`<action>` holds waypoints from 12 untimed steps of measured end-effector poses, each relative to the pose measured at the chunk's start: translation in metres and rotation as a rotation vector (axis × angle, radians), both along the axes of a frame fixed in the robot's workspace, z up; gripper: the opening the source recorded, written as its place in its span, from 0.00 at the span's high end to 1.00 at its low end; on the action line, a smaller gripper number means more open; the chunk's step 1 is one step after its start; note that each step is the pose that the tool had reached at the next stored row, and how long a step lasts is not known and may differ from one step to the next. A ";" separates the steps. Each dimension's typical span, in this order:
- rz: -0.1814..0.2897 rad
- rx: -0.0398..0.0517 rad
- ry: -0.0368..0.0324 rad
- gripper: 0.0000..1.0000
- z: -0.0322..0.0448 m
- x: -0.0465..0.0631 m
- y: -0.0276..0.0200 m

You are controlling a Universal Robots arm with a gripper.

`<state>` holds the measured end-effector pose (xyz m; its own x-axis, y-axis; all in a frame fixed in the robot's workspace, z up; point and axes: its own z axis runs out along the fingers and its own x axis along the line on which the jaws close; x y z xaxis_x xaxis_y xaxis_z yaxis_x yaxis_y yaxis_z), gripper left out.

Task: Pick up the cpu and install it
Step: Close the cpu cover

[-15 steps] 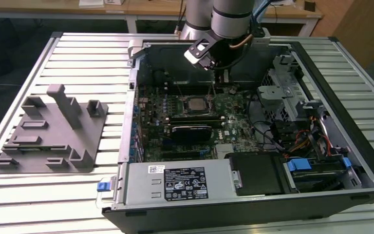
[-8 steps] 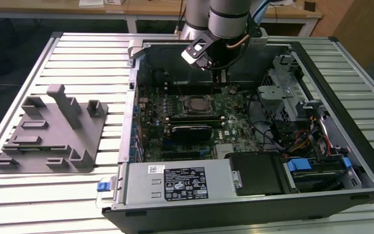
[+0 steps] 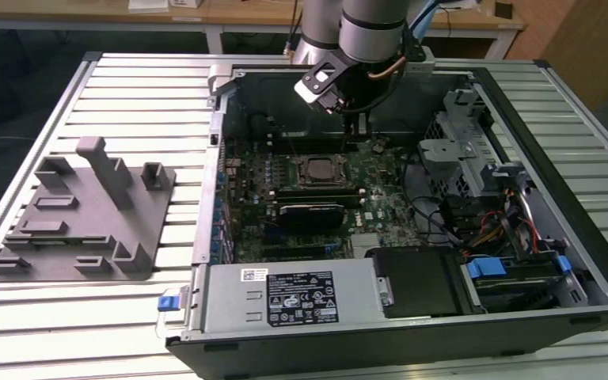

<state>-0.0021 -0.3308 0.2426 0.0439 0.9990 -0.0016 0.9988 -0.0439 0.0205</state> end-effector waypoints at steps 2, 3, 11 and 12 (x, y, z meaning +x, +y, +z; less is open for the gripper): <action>0.000 0.0000 0.0002 0.89 0.0000 0.000 0.0000; 0.000 0.0000 0.0003 0.89 0.0000 0.000 0.0000; 0.000 0.0000 0.0003 0.89 -0.0016 -0.012 0.0000; 0.000 0.0000 0.0003 0.89 -0.0018 -0.014 0.0000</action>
